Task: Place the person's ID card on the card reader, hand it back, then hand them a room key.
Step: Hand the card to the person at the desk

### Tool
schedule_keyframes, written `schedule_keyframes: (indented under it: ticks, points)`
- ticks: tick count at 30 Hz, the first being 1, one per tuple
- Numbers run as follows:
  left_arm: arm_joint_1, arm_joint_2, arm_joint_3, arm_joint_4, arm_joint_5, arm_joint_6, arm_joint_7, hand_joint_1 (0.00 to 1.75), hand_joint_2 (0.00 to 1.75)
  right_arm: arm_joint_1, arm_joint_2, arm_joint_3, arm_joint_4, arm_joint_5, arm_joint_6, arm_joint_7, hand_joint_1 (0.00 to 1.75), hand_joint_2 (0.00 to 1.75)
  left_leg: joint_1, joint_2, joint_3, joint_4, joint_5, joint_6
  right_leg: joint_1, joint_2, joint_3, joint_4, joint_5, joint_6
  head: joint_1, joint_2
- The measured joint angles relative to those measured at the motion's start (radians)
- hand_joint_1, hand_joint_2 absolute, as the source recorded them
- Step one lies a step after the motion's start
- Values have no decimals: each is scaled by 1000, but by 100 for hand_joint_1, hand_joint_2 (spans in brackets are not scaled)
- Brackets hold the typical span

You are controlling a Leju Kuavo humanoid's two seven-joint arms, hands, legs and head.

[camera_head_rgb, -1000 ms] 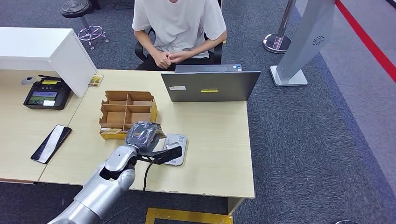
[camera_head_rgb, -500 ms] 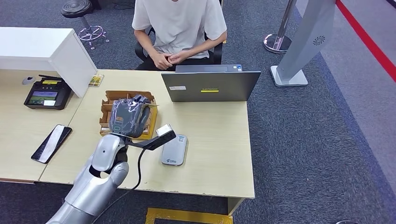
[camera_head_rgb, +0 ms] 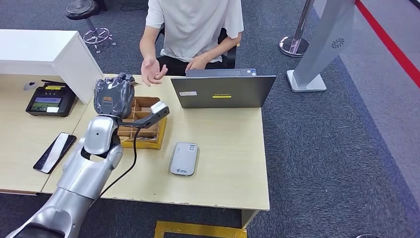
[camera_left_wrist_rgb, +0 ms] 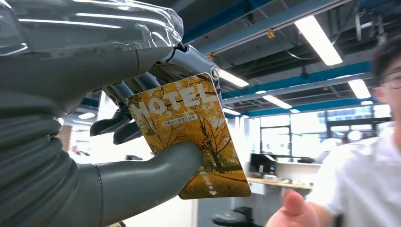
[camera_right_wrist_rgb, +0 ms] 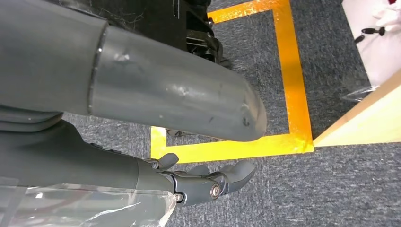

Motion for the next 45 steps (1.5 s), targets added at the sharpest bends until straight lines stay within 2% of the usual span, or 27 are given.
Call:
schedule_keyframes:
  ticks: [4, 8, 21, 25, 33, 45]
  points:
    - [-75, 14, 15, 74, -17, -14, 6, 175, 175, -2, 2, 4, 1, 4, 1, 3, 0, 0, 0, 0, -1, 0, 1, 0, 0, 0, 0, 0, 0, 0, 0, 0]
    - [-117, 23, 18, 117, -20, -17, 6, 175, 175, -2, 3, 6, 3, 4, 1, 4, 0, 0, 0, 0, -1, 0, 0, 1, 0, 0, 0, 0, 0, 0, 0, 0]
    - [-132, 32, 19, 163, -21, -17, 6, 175, 175, -2, 4, 12, 4, 4, 1, 6, 0, 0, 0, 1, -2, 0, 0, 1, 0, 1, -1, 0, 0, 0, 0, 0]
    - [-132, 32, 20, 166, -6, -18, -4, 0, 175, -2, 4, 12, 4, 4, 0, 6, 0, 0, 0, 1, -3, 0, 0, 1, 0, 1, -3, 0, 0, 0, 0, 0]
    - [-134, 27, 24, 144, 44, -19, -32, 0, 175, -2, 4, 12, 4, 4, 0, 6, 0, 0, 0, 0, -3, 0, 0, 1, 0, 1, -3, 0, 0, 0, 0, 0]
    - [-114, -4, 24, 47, 56, -28, -60, 0, 175, -1, 4, 12, 4, 3, -3, 2, 0, 0, 0, 0, -3, 0, 0, 1, 0, 1, -2, 0, 0, 0, 0, 0]
